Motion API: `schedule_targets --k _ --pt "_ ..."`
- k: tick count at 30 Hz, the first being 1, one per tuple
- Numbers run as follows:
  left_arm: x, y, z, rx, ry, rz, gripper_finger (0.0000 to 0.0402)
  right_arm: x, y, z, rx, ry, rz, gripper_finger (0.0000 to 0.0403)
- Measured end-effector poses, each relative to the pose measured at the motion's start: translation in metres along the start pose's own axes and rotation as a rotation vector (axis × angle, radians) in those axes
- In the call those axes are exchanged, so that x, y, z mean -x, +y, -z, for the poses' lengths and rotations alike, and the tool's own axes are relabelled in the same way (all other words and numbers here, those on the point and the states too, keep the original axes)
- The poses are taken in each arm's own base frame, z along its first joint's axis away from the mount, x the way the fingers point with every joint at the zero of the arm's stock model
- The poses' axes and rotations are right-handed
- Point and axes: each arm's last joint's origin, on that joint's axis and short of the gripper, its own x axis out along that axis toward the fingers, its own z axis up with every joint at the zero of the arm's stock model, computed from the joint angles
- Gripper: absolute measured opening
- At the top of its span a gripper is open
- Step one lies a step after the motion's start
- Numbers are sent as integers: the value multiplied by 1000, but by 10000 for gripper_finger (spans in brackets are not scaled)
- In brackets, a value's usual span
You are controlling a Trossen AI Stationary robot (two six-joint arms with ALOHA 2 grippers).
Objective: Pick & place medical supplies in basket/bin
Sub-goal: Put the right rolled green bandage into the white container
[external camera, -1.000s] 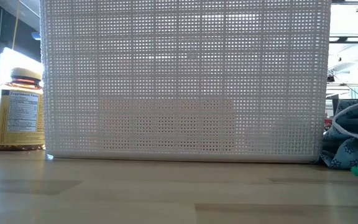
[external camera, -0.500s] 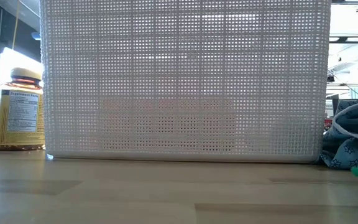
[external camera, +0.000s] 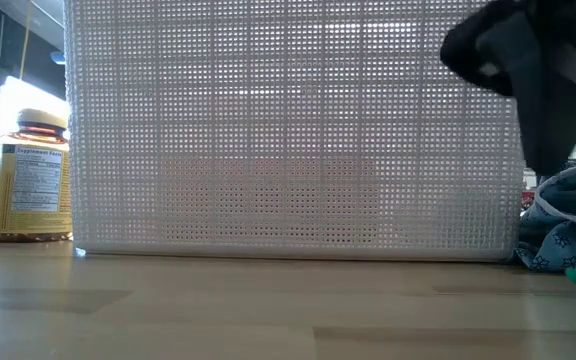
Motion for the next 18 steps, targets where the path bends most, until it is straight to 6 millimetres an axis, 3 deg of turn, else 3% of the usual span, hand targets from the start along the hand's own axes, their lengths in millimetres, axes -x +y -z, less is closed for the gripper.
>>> schedule_targets --k 14,18 --pt "0 0 1 12 61 9 215 -21 -8 32 32 47 -24 267" --pt "0 0 1 27 61 9 215 -25 -9 39 35 59 -29 249"
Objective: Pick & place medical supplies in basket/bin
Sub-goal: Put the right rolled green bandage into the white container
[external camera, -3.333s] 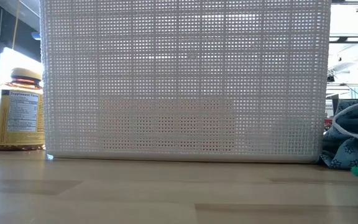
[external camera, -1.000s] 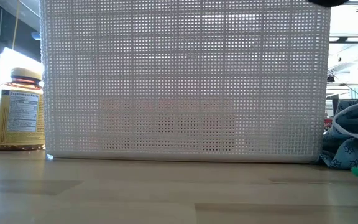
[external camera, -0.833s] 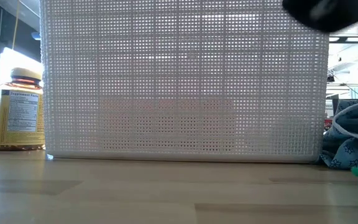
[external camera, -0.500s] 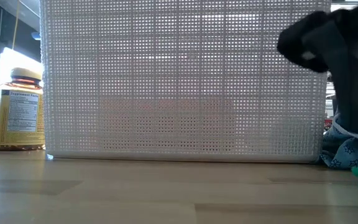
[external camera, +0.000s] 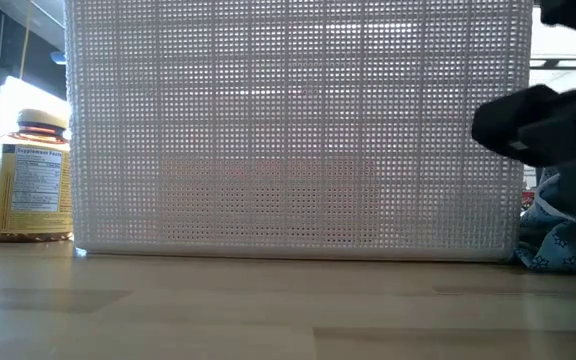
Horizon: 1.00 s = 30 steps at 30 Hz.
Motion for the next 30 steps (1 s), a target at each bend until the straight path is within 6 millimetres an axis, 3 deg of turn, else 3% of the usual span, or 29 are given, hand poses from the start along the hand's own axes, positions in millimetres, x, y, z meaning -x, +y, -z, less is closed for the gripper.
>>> schedule_targets --k 11,17,20,23,26,30 --pt "2 0 0 4 20 7 215 7 5 -14 -62 -44 -45 105" --pt "21 -1 -15 13 -13 48 215 35 16 -46 -162 -92 -143 72" --pt "37 -3 -30 12 -65 86 215 60 20 -67 -181 -136 -139 70" --pt "58 -10 -43 -37 -145 128 215 100 20 -93 -244 -217 -118 69" --pt "85 -20 -60 -104 -263 180 215 147 11 -116 -299 -308 -56 71" --pt "121 -35 -79 -250 -455 191 215 207 -13 -132 -336 -383 117 74"
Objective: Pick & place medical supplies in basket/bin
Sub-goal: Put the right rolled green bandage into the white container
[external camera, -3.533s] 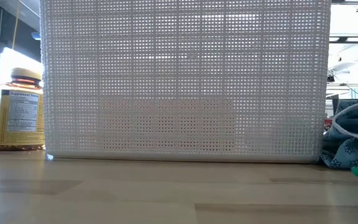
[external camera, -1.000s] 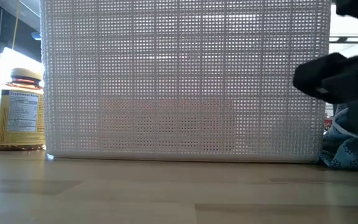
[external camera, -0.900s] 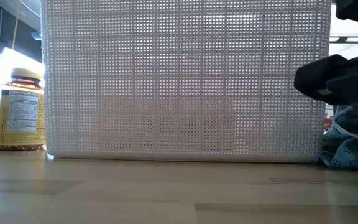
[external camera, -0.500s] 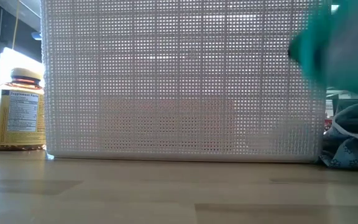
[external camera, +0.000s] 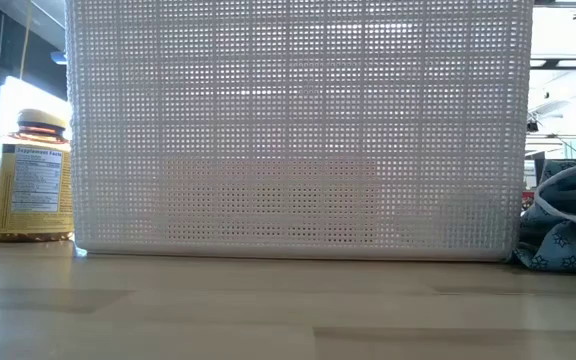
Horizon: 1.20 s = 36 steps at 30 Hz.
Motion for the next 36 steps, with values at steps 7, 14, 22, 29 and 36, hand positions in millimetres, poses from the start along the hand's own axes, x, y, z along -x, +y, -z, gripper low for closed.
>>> schedule_targets --k 7,14,22,29,36 --pt "19 4 -38 -134 -96 -117 215 43 -63 -37 236 122 206 69" --pt "22 18 -54 -139 -90 -212 215 33 -137 -43 495 434 182 78" --pt "22 27 -62 -126 -106 -250 215 0 -203 -32 775 655 25 74" --pt "33 37 -76 -112 -169 -304 215 -25 -238 -12 975 785 -69 75" --pt "41 52 -97 -90 -232 -347 215 -39 -252 -2 981 826 -29 75"
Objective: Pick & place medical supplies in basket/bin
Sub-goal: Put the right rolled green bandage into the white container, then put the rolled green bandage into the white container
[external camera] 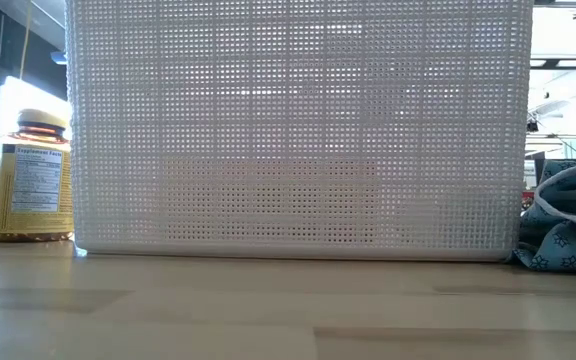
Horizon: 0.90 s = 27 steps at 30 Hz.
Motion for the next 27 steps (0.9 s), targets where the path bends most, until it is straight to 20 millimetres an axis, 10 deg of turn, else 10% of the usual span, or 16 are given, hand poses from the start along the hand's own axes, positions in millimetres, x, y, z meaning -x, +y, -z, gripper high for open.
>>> schedule_targets --k 27 --pt "36 40 -32 -153 68 165 215 6 0 2 -259 50 43 231"
